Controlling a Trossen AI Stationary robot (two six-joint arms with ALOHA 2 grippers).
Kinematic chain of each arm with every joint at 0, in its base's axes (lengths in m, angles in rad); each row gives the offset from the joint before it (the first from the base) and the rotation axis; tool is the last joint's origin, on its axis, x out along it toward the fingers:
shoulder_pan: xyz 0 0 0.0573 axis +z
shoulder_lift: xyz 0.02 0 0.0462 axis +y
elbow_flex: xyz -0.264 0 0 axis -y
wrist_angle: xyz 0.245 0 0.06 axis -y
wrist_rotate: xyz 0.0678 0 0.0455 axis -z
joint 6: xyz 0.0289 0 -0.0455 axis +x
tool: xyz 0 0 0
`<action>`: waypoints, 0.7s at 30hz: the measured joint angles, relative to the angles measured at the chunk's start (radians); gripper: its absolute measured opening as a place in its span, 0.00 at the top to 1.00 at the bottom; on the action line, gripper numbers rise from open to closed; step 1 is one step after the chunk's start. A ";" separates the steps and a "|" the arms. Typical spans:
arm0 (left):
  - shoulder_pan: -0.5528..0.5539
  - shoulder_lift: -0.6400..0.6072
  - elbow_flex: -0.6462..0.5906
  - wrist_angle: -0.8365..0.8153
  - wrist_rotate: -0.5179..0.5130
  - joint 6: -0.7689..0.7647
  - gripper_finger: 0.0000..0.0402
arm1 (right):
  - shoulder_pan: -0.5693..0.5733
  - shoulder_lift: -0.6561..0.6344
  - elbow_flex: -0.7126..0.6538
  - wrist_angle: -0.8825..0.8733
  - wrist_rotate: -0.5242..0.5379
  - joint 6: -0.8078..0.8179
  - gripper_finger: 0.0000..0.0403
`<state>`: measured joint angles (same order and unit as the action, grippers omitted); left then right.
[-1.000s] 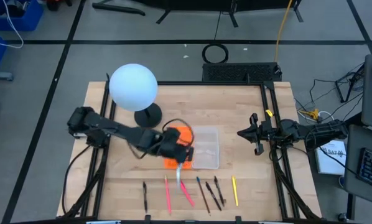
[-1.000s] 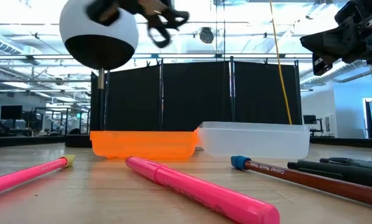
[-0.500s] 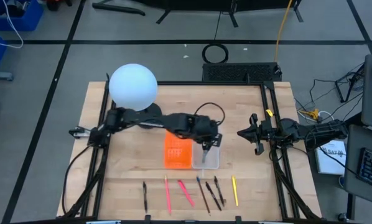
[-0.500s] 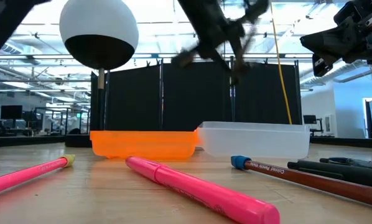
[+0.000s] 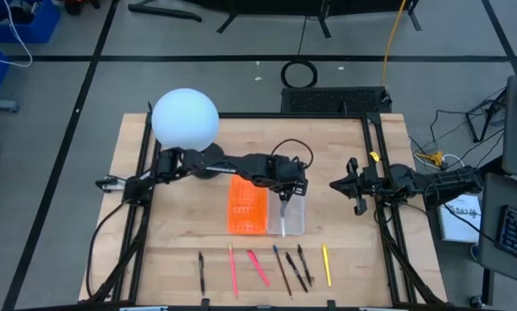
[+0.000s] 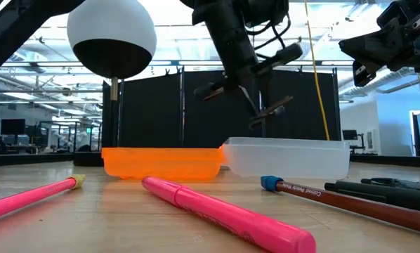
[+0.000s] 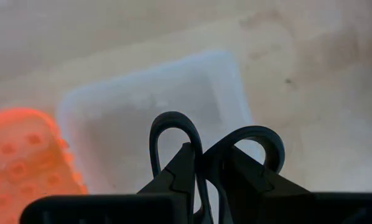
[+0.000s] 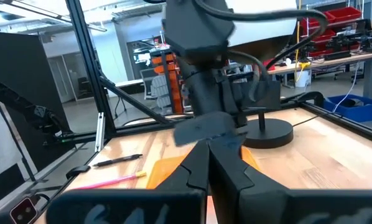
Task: Pick & place school supplies into a supply box
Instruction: Put the black scissors into the transparent bin
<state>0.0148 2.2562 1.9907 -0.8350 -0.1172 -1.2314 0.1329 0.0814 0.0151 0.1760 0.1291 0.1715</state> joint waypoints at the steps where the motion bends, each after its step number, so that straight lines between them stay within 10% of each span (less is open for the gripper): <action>1: 0.003 0.000 0.000 -0.007 -0.005 0.000 0.85 | 0.000 0.000 0.000 -0.001 0.000 0.000 1.00; 21: 0.003 0.083 -0.001 0.024 -0.009 0.016 0.85 | 0.000 0.000 0.000 0.003 -0.002 0.000 1.00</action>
<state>0.0182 2.3397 1.9896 -0.8111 -0.1267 -1.2159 0.1329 0.0818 0.0149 0.1791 0.1272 0.1719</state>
